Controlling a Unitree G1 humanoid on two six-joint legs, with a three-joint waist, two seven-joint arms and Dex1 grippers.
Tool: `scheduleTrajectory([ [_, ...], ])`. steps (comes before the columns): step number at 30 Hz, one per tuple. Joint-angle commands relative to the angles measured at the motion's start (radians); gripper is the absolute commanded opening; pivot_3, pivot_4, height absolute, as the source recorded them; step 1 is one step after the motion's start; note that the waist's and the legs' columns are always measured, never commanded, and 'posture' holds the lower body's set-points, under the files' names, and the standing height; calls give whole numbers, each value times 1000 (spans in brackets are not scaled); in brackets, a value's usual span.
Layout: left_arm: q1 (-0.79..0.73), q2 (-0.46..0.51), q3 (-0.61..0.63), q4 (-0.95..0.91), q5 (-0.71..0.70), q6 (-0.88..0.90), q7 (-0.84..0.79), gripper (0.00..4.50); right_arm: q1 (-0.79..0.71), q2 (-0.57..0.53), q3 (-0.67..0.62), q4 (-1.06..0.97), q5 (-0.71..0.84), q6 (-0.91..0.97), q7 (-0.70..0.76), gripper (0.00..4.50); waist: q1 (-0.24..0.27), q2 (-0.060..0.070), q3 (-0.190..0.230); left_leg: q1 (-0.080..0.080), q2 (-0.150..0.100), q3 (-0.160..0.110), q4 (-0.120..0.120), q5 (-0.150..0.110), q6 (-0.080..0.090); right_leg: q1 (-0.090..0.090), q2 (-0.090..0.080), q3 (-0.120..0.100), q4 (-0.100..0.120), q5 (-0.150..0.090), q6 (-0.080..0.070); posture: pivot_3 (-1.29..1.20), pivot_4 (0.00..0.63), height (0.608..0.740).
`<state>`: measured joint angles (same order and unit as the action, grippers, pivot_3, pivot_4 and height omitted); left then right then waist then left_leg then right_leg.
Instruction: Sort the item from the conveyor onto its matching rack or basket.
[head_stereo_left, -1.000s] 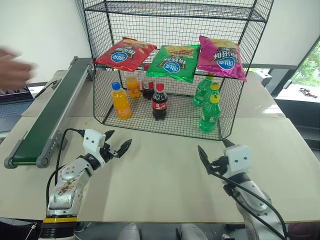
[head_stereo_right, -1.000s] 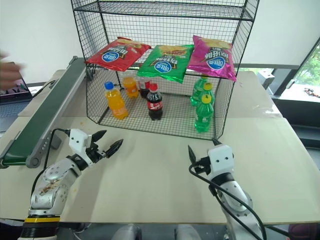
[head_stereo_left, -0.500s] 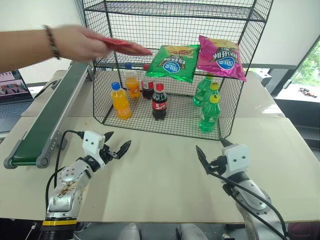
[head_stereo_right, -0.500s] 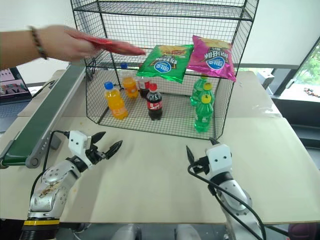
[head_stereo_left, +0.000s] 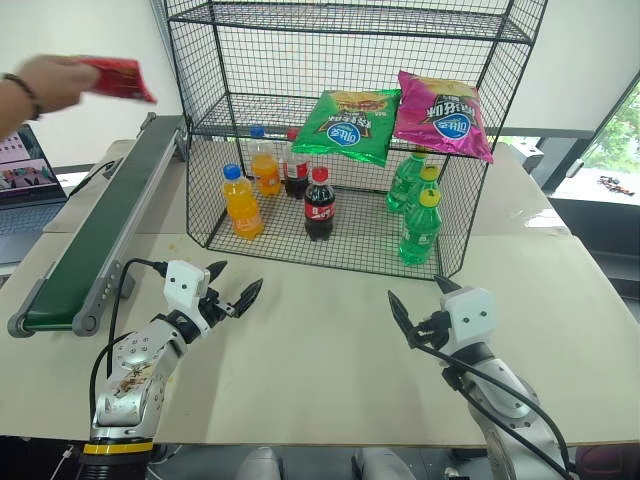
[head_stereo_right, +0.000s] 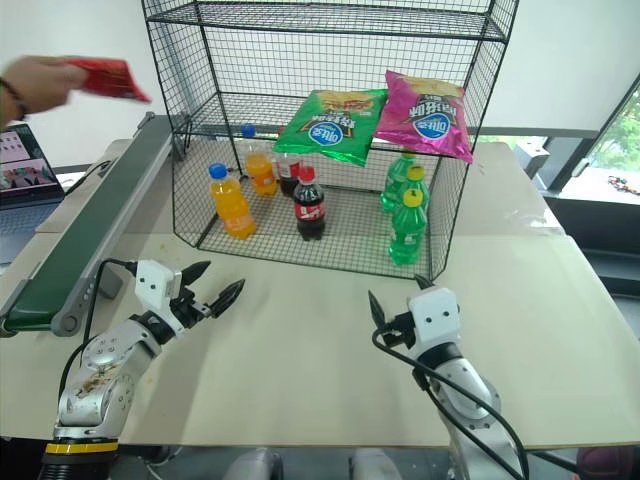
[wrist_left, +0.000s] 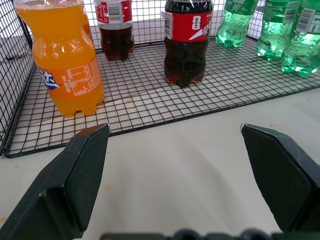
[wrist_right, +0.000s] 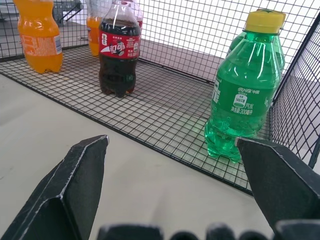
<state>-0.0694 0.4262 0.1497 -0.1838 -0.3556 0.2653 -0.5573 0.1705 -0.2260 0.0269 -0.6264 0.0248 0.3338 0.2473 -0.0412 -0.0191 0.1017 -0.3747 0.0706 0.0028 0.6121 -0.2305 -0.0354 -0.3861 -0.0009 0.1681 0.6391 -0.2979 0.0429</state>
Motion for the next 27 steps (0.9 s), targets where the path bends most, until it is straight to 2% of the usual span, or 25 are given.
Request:
scheduleTrajectory([
  [1,1,4,11,-40,-3,-5,7,4459,-10,0,-7,-32,21,-5,3,4500,0,0,0,0,0,0,0,0,0,0,0,0,0,0,0,0,150,738],
  [9,-11,29,41,-9,-30,-12,-33,4459,-8,-9,-9,-59,31,16,17,4500,-1,0,0,0,0,0,0,0,0,0,0,0,0,0,0,0,150,738],
  [16,50,92,133,-104,-123,36,-80,4459,-110,-97,-28,-73,149,80,147,4500,-5,-1,1,0,0,0,-1,0,0,0,0,0,0,0,0,0,150,738],
  [19,113,105,227,-204,-193,88,-42,4459,-227,-149,-37,-53,268,131,249,4500,-8,-3,2,1,0,0,-2,0,0,0,0,0,-1,0,0,0,150,738],
  [24,195,94,395,-332,-320,192,74,4459,-435,-191,-24,35,380,161,365,4500,-7,-4,4,2,0,0,-2,0,0,1,0,0,0,0,0,0,150,738],
  [27,281,31,548,-420,-526,270,228,4459,-558,-193,-4,91,472,183,460,4500,-6,-5,4,2,0,-1,-2,0,0,1,-1,0,-1,0,0,0,150,738],
])
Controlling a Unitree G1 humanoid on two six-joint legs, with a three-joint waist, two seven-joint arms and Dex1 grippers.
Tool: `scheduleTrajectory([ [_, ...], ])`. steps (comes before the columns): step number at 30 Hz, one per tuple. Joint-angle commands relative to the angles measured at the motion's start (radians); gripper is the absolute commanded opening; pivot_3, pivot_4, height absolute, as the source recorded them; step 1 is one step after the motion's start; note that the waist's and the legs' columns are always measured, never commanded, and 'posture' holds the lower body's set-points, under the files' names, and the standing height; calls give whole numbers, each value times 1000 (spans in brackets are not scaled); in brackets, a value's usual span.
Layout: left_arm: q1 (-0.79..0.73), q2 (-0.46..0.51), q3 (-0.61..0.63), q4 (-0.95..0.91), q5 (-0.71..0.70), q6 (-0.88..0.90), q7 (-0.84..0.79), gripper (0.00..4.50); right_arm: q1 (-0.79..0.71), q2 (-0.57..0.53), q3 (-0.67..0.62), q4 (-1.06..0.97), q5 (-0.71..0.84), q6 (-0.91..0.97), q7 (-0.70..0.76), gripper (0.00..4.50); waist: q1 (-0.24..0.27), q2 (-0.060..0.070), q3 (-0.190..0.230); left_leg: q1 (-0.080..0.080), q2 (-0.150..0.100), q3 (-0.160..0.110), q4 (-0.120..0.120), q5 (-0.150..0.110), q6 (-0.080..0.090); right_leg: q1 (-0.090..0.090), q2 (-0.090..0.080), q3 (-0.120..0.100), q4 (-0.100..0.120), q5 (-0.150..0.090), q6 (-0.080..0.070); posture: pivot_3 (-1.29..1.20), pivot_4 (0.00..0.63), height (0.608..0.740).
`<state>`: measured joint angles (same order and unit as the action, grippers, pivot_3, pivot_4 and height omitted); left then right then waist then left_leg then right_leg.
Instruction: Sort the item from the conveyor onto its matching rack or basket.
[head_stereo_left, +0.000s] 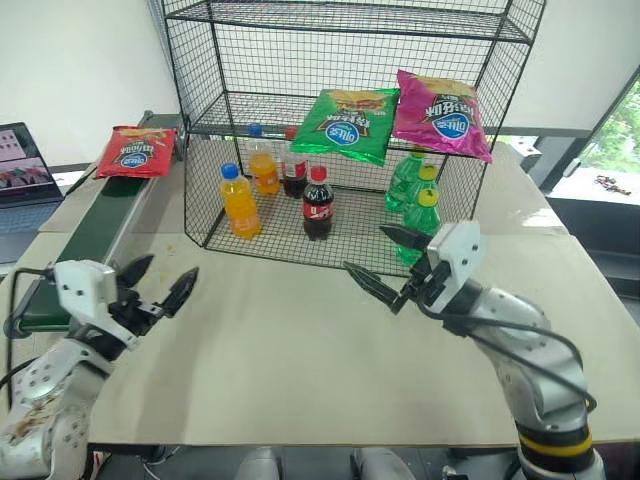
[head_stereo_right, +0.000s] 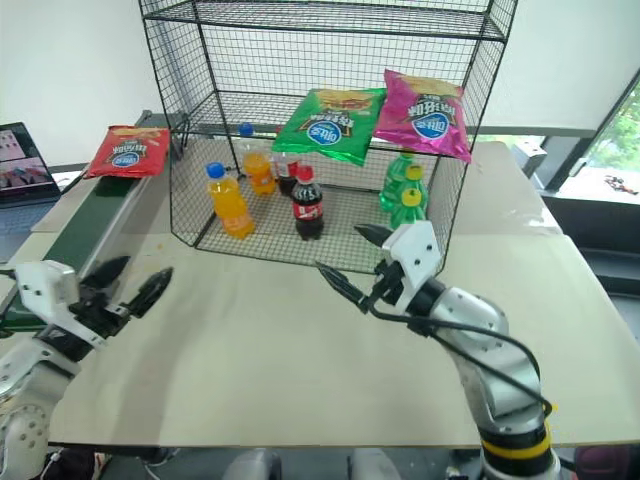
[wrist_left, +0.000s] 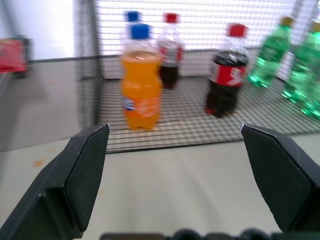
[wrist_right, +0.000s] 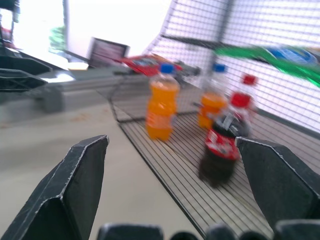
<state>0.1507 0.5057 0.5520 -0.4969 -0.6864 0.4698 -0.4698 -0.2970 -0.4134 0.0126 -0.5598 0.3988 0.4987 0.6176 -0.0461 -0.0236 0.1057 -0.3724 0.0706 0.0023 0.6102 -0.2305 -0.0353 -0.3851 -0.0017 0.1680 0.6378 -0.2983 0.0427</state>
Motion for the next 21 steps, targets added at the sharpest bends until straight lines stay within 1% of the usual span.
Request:
scheduleTrajectory([
  [1,108,-82,205,-138,-313,79,213,4459,-126,-10,27,44,134,22,147,4500,-3,0,0,0,0,0,0,0,0,0,-1,0,0,0,0,0,150,738],
  [2,157,-112,254,-160,-431,81,270,4459,-155,-14,45,66,162,19,205,4500,-7,0,0,0,-1,0,-1,0,0,0,-3,0,0,0,0,0,150,738],
  [5,263,-163,339,-176,-676,60,382,4459,-217,-19,83,143,194,-15,333,4500,-16,-1,0,1,-1,-1,-1,-1,1,1,-6,-5,-1,0,0,0,150,738],
  [9,301,-202,419,-138,-935,-35,523,4459,-293,9,112,247,198,-73,435,4500,-6,-1,2,2,-1,-5,1,0,1,4,-7,-12,-2,0,-1,0,150,738],
  [12,309,-216,447,-100,-1012,-86,583,4459,-335,40,130,298,187,-110,473,4500,-1,0,2,4,-1,-6,1,0,1,5,-7,-14,-6,-1,-2,0,150,738],
  [15,333,-224,442,6,-1077,-77,576,4459,-369,81,148,322,176,-136,478,4500,0,1,2,5,-1,-6,1,0,0,6,-7,-14,-7,-1,-2,0,150,738],
  [21,271,-143,391,177,-1167,-20,596,4459,-398,103,152,333,161,-156,467,4500,8,1,2,3,-1,-7,-2,0,0,3,-7,-16,-7,-2,-4,0,150,738],
])
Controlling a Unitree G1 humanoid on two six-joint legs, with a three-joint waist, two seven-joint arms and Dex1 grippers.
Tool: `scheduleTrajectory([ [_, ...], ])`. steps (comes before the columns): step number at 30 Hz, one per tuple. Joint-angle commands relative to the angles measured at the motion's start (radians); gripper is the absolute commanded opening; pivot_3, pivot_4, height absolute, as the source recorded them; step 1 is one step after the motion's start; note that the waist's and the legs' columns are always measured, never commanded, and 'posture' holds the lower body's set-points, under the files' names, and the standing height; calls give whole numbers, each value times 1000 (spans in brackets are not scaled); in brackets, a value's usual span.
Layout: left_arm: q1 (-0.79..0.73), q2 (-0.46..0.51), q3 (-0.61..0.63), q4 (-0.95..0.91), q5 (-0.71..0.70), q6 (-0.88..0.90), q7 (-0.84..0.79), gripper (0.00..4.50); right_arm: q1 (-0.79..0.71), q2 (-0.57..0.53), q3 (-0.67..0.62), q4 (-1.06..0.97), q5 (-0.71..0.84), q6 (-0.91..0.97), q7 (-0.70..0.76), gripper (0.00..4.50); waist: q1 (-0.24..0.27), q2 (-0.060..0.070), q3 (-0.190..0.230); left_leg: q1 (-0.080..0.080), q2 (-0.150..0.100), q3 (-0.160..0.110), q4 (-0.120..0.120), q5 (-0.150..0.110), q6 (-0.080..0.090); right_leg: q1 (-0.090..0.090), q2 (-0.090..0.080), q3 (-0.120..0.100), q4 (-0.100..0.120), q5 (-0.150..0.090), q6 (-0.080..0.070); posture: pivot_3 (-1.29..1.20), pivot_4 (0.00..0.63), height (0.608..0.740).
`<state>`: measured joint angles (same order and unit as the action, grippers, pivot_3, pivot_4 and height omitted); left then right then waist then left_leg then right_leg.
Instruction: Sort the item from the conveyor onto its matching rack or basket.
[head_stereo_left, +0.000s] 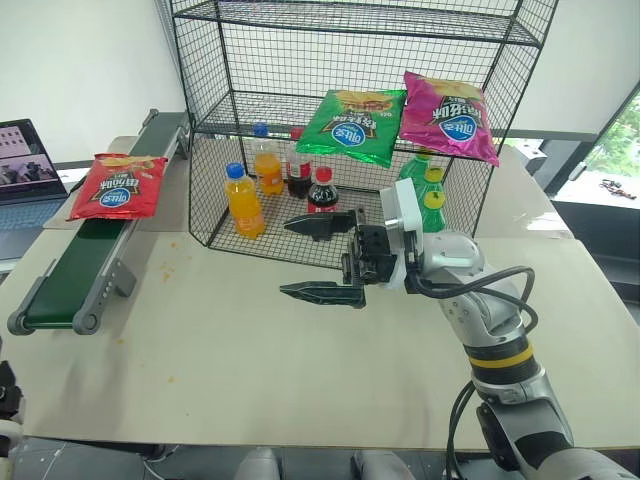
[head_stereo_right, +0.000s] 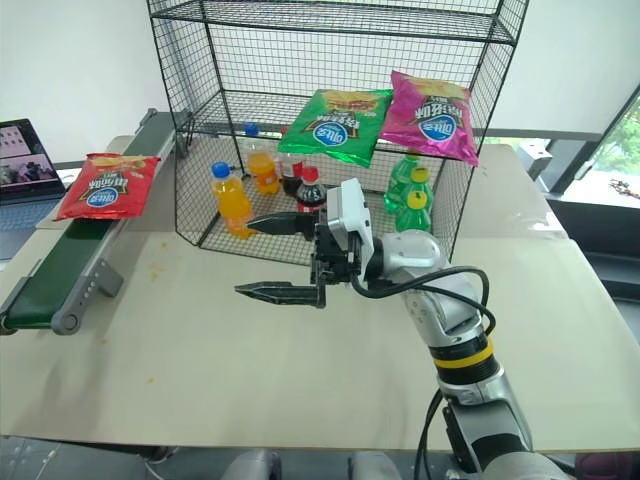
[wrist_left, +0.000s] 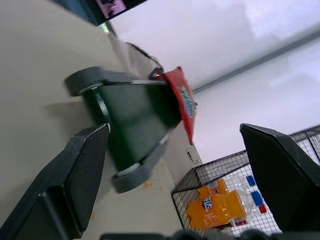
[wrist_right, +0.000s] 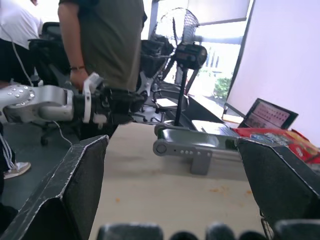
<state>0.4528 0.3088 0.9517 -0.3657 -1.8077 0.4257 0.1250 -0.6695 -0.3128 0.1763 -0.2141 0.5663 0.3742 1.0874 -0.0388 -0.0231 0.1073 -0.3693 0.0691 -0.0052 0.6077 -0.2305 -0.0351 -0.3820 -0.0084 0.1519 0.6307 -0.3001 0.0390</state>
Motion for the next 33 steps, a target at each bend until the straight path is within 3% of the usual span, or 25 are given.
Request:
scheduleTrajectory([
  [1,-46,74,-17,74,-54,38,3,4459,-28,2,-13,-11,-10,-35,-5,4500,1,0,0,0,0,0,0,0,-1,0,0,0,0,0,0,0,150,738],
  [11,-116,164,-30,208,-114,123,14,4459,-18,-19,-24,-54,-18,-30,-43,4500,-5,0,0,0,0,0,-2,1,-2,-2,0,0,0,0,0,0,150,738],
  [33,-132,199,10,256,-158,184,-21,4459,-24,-36,-24,-83,9,-6,-55,4500,-3,0,0,-1,0,0,-3,1,-3,-3,0,0,0,0,-1,0,150,738],
])
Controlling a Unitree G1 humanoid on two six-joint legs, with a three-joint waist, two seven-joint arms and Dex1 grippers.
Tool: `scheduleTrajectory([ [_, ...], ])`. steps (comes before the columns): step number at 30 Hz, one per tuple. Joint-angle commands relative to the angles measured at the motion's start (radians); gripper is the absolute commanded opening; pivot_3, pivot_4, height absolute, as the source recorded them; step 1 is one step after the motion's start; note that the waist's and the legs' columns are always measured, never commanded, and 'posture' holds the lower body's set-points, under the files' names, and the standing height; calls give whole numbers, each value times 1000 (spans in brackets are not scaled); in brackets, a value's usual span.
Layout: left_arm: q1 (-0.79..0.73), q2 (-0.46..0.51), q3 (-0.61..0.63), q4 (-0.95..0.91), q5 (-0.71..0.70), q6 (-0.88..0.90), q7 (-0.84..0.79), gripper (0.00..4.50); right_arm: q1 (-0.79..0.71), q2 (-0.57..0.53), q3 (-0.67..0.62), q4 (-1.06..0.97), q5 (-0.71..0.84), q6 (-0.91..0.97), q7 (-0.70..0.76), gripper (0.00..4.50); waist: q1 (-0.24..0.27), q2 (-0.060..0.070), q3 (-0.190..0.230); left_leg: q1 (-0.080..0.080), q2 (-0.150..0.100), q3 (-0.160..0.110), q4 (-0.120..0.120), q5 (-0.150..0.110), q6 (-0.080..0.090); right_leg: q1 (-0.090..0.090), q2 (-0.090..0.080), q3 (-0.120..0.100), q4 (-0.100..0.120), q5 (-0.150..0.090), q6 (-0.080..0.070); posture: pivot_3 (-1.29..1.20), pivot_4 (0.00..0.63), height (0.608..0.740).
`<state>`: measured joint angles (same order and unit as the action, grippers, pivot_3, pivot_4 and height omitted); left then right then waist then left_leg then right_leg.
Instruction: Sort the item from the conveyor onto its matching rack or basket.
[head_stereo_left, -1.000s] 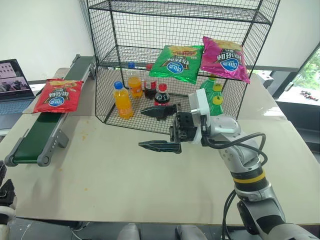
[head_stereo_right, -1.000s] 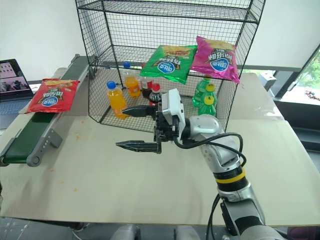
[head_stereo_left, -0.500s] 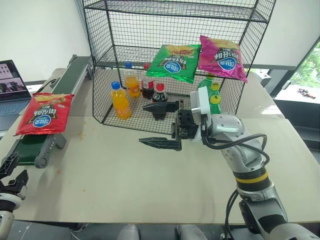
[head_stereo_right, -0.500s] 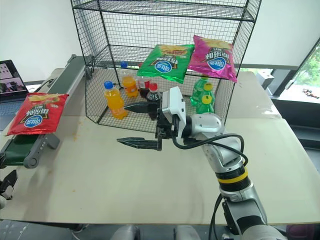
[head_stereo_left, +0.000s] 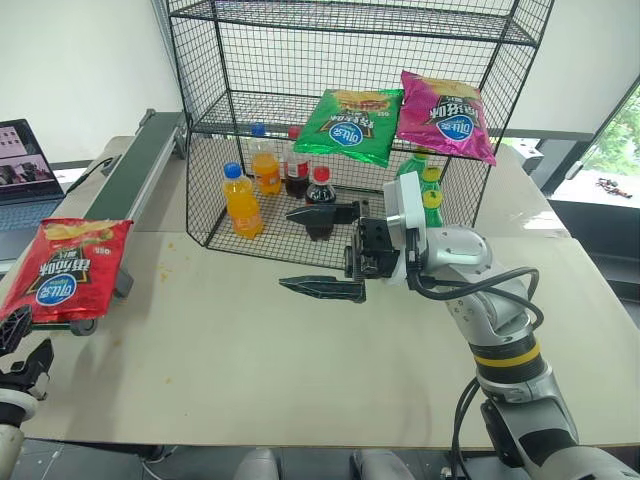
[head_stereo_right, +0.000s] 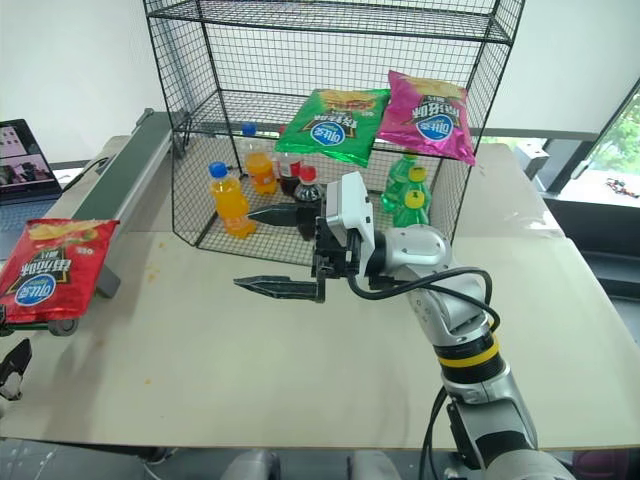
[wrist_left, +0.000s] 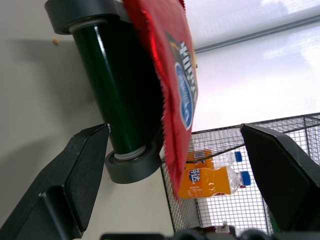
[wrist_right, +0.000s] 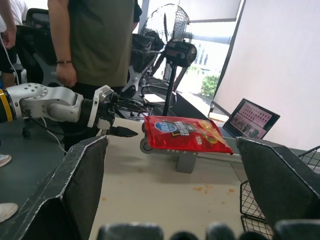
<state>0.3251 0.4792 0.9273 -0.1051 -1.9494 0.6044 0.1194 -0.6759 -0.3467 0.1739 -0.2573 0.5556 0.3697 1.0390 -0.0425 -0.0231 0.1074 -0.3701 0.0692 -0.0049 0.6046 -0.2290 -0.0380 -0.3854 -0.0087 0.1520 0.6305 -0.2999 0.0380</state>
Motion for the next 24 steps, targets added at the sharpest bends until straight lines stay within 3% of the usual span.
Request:
scheduleTrajectory([
  [1,-7,31,35,-2,-16,6,-15,4459,-17,-3,-22,-41,20,-1,-7,4500,1,0,0,0,0,0,0,0,0,0,0,0,0,0,0,0,150,738],
  [3,-7,33,36,0,-12,8,-19,4459,-14,-4,-23,-44,21,1,-8,4500,0,0,0,0,0,0,0,0,0,0,0,0,0,0,0,0,150,738],
  [6,-15,31,39,2,2,-3,-12,3705,-11,-5,-25,-50,22,6,-15,4500,-1,0,0,0,0,0,0,0,0,0,0,0,0,0,0,0,150,738],
  [14,-25,26,47,-3,13,-9,-13,172,-8,-8,-28,-59,26,11,-35,4500,0,0,1,0,0,0,0,0,0,0,0,0,-1,0,0,0,150,738],
  [24,-19,110,38,-244,-23,73,-5,67,47,-62,-90,-109,24,47,-119,4500,3,-1,2,-1,0,0,-1,0,0,-1,-1,0,-1,0,0,0,150,738],
])
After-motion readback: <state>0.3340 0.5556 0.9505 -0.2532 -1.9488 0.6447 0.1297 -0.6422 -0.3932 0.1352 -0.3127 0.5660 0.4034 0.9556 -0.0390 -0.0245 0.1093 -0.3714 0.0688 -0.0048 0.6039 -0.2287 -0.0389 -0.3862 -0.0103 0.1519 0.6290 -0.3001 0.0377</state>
